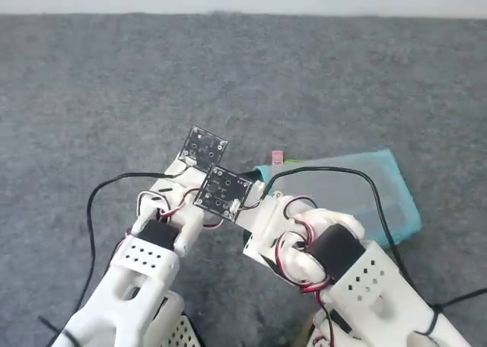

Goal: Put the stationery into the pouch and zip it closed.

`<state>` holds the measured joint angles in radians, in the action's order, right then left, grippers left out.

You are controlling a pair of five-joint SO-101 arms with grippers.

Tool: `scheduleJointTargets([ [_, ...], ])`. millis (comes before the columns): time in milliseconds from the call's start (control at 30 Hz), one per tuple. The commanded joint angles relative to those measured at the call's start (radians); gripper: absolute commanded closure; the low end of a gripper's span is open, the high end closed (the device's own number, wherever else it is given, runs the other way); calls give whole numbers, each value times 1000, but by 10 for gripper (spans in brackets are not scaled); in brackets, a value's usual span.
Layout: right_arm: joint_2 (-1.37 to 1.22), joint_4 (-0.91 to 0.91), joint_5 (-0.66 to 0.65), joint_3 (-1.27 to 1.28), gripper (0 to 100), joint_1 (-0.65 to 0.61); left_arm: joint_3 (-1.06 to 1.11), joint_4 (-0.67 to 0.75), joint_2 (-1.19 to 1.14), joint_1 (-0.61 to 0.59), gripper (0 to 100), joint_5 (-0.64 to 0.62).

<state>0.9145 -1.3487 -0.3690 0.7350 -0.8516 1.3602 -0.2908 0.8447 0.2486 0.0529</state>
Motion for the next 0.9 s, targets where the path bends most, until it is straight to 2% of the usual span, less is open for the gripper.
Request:
scheduleJointTargets([
  [0, 33, 18, -12, -14, 992, -21, -16, 38, -3, 26, 645, -15],
  [67, 33, 19, -12, -14, 992, -22, -16, 38, -3, 34, 645, -12],
  [233, 33, 19, -12, -14, 992, -22, 10, 41, -3, 94, 647, 91],
  [367, 33, 19, -12, -14, 992, -45, 12, 44, 0, 123, 658, 97],
  [533, 33, 18, -12, -11, 992, -65, 31, 110, -5, 126, 783, 147],
  [700, 33, 13, -14, -9, 992, -65, 47, 140, -5, 124, 839, 163],
  [833, 24, 8, -14, -8, 992, -48, 42, 141, 0, 104, 998, 161],
  [867, 21, 8, -15, -8, 992, -22, 42, 141, 3, 84, 992, 160],
])
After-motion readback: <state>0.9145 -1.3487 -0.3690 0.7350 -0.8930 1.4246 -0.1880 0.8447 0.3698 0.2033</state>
